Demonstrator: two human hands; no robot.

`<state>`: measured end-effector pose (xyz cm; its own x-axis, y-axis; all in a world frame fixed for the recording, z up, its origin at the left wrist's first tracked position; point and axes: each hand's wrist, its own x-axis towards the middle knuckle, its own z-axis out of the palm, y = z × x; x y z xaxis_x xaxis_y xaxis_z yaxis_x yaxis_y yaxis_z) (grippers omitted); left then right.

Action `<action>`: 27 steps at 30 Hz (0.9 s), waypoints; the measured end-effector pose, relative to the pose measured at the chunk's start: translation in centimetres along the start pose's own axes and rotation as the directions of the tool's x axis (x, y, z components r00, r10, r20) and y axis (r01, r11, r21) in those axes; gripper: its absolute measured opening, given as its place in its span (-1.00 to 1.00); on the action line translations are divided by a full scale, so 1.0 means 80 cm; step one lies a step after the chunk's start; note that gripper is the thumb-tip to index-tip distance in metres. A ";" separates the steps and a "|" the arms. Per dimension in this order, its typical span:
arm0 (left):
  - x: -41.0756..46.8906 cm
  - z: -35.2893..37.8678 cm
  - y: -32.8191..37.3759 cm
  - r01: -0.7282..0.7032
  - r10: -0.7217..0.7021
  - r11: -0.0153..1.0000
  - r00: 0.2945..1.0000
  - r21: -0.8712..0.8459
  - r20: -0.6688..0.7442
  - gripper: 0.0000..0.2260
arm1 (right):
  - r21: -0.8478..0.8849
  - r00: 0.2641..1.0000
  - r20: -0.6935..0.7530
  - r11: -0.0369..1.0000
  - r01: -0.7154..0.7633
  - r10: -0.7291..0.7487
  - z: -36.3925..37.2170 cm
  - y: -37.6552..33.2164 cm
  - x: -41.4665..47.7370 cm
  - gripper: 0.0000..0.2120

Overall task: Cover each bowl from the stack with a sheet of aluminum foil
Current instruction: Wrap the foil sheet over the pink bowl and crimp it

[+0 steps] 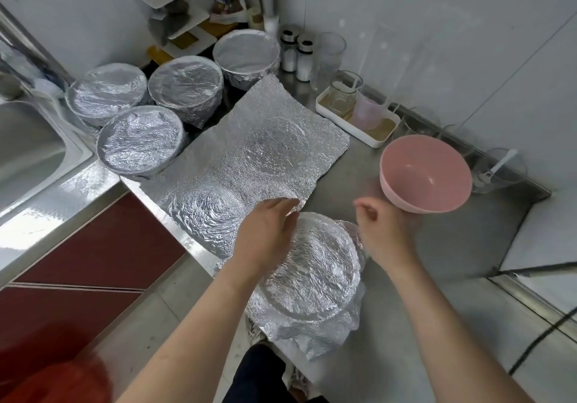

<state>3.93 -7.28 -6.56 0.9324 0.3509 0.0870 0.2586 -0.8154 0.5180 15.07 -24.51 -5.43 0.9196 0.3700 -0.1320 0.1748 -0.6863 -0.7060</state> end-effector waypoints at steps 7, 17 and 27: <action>0.015 0.022 0.013 -0.081 0.084 0.996 0.992 -0.035 0.092 -0.79 | -0.253 0.971 0.110 0.951 -0.179 0.212 -0.020 0.039 -0.031 -0.73; -0.009 0.013 0.014 0.030 -0.031 0.999 0.996 0.015 0.081 -0.82 | 0.018 0.976 0.184 0.992 -0.126 0.120 0.014 0.006 -0.020 -0.71; 0.016 0.034 0.025 -0.179 0.184 0.983 0.975 -0.049 0.125 -0.76 | -0.080 0.988 0.151 0.997 -0.002 0.014 0.023 -0.002 -0.024 -0.66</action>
<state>6.35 -9.70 -7.72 0.9881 0.1347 0.0738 0.0748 -0.8416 0.5349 12.59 -23.97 -6.38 0.8586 0.4502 -0.2454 0.2004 -0.7351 -0.6476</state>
